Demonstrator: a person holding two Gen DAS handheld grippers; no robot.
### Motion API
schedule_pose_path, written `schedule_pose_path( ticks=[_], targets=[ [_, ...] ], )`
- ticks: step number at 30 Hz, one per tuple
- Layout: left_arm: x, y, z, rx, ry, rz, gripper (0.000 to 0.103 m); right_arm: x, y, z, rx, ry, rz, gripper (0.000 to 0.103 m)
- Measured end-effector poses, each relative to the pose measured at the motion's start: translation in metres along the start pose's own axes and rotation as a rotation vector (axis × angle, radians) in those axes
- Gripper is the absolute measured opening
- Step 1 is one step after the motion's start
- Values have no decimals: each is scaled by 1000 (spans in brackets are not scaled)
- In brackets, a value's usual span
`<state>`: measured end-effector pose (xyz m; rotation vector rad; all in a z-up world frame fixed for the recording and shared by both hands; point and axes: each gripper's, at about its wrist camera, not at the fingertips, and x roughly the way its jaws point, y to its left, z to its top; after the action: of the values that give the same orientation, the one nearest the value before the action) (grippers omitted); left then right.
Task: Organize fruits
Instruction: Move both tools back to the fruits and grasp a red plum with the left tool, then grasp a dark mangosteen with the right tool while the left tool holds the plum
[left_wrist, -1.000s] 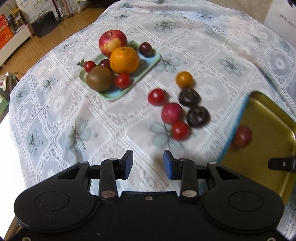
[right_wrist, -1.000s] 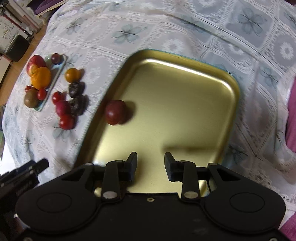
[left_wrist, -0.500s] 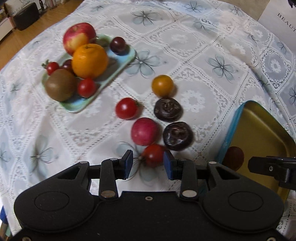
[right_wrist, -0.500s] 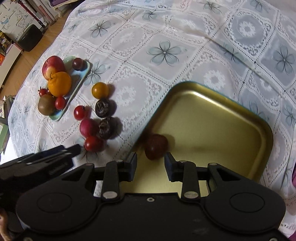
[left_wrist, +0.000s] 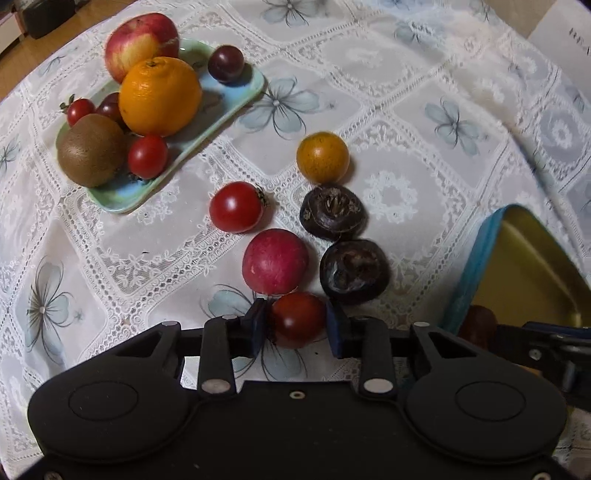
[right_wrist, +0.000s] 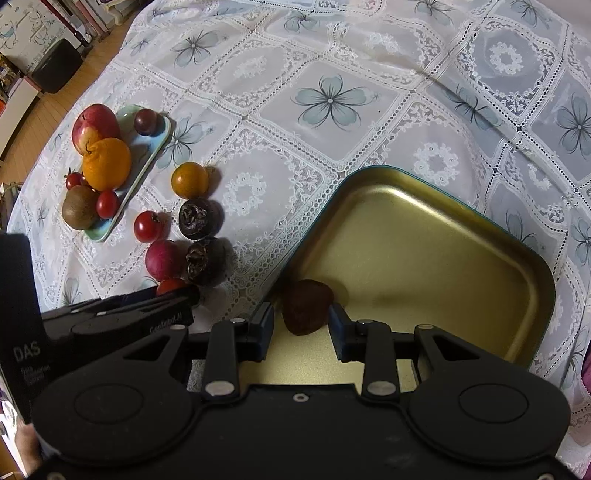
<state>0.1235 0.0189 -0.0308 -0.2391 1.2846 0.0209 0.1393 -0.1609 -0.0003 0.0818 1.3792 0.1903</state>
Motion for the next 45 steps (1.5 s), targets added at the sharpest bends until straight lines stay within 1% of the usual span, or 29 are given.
schedule_pose_path(
  ticks=[2, 8, 10, 14, 18, 22, 23, 26, 28, 29, 31, 32, 35, 40, 45],
  targets=[
    [-10, 5, -2, -4, -24, -4, 42, 2, 2, 1, -5, 4, -4, 35],
    [-32, 20, -10, -12, -89, 42, 42, 7, 21, 9, -25, -5, -6, 35],
    [-36, 26, -12, -30, -94, 48, 42, 12, 31, 13, -34, 1, 9, 35],
    [-40, 38, -12, -77, -105, 59, 42, 28, 53, 20, -65, 40, 53, 35],
    [-44, 44, -12, -102, -123, 76, 42, 42, 64, 28, -43, 52, 72, 36],
    [-43, 45, -13, -105, -125, 107, 42, 56, 74, 33, -40, 53, 55, 37],
    [-43, 45, -13, -102, -127, 110, 42, 60, 77, 34, -46, 52, 44, 40],
    [-43, 43, -15, -92, -127, 109, 42, 71, 84, 34, -65, 43, 8, 41],
    [-43, 41, -15, -84, -127, 114, 42, 77, 85, 33, -75, 40, 20, 41],
    [-43, 40, -15, -81, -130, 117, 42, 78, 84, 32, -70, 36, 21, 38],
    [-44, 40, -16, -77, -135, 118, 42, 76, 84, 30, -87, 21, 20, 35],
    [-45, 40, -16, -78, -138, 116, 42, 74, 84, 29, -104, 12, 21, 29],
    [-44, 41, -17, -87, -133, 106, 42, 65, 81, 28, -121, -2, 20, 26],
    [-47, 35, -20, -58, -150, 131, 42, 46, 68, 24, -104, -22, 17, 24],
    [-53, 25, -23, -9, -166, 139, 42, 10, 48, 13, -72, -77, 26, 24]
  ],
)
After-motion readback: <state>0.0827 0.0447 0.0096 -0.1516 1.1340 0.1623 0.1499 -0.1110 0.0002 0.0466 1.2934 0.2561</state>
